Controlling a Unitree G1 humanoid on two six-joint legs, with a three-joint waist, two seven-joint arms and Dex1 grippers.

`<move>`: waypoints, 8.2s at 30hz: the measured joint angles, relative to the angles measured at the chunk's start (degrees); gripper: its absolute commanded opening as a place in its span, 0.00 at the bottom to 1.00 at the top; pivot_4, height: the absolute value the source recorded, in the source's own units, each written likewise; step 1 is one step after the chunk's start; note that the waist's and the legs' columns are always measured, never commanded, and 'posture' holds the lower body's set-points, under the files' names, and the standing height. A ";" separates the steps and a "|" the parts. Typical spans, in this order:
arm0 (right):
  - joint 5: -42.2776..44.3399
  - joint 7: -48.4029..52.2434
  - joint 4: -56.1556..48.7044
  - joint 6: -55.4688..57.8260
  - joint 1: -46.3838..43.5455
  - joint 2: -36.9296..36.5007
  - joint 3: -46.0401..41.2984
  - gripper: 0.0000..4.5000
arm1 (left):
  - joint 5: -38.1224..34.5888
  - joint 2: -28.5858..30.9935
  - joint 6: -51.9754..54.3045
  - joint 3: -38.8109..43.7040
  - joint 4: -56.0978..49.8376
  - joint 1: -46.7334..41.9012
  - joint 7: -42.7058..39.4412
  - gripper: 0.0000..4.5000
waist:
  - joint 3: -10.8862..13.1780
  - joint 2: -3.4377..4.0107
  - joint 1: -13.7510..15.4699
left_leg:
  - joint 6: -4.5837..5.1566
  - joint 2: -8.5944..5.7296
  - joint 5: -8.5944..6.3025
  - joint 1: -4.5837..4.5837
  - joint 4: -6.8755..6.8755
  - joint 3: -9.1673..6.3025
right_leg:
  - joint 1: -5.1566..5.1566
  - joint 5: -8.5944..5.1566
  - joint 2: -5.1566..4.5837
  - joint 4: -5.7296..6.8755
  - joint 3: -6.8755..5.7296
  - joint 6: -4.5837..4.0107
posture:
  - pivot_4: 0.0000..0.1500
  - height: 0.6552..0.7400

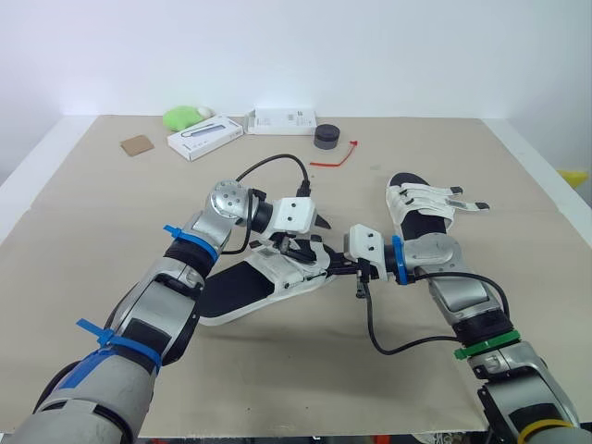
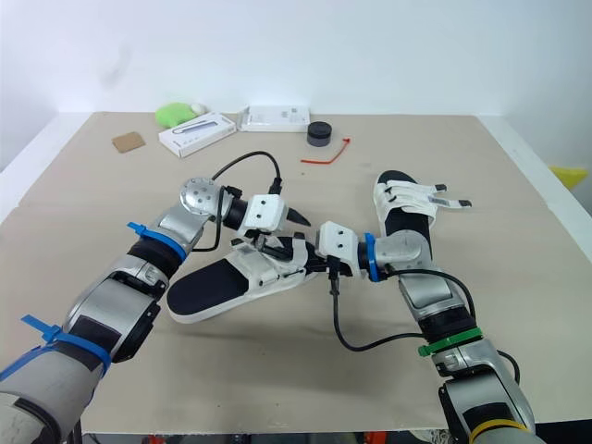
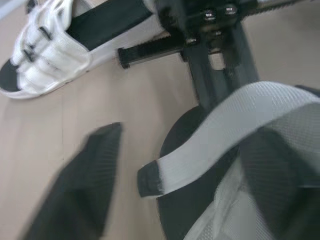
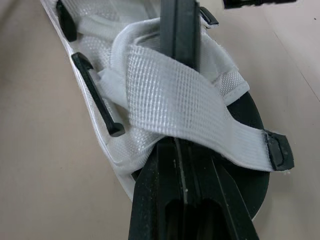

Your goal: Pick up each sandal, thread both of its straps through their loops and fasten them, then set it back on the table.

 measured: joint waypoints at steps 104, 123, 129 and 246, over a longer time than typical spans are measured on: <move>-1.03 2.21 4.02 -2.72 -2.34 2.15 0.93 0.00 | -35.87 42.51 15.53 -8.78 -62.98 42.19 31.18 0.98 | -0.03 0.04 0.34 | -0.01 0.33 0.05 0.43 -0.08 0.23 | 0.12 -0.08 0.15 0.10 -0.12 -0.39 | 1.00 1.00; 0.22 3.76 -1.29 1.17 0.03 0.17 0.74 0.00 | -14.64 25.96 11.93 1.56 -41.06 33.47 23.64 0.98 | -0.04 0.05 0.49 | -0.01 0.31 0.04 0.41 -0.11 0.26 | 0.09 -0.06 0.09 0.06 -0.14 -0.41 | 1.00 1.00; 1.19 4.32 -5.30 4.45 1.80 -1.05 0.74 0.00 | -12.18 22.80 8.18 2.44 -35.25 29.75 21.01 0.98 | -0.04 0.05 0.50 | 0.00 0.30 0.00 0.35 -0.11 0.25 | 0.06 -0.05 0.04 0.03 -0.15 -0.39 | 1.00 1.00; 1.21 2.07 -4.23 3.38 1.91 0.17 1.07 0.00 | -34.61 14.72 74.68 -0.56 -33.68 8.53 -4.85 0.01 | -0.04 0.08 -0.14 | -0.10 0.29 -0.02 0.38 -0.13 0.26 | 0.07 -0.29 0.45 0.01 0.21 -0.14 | 1.00 1.00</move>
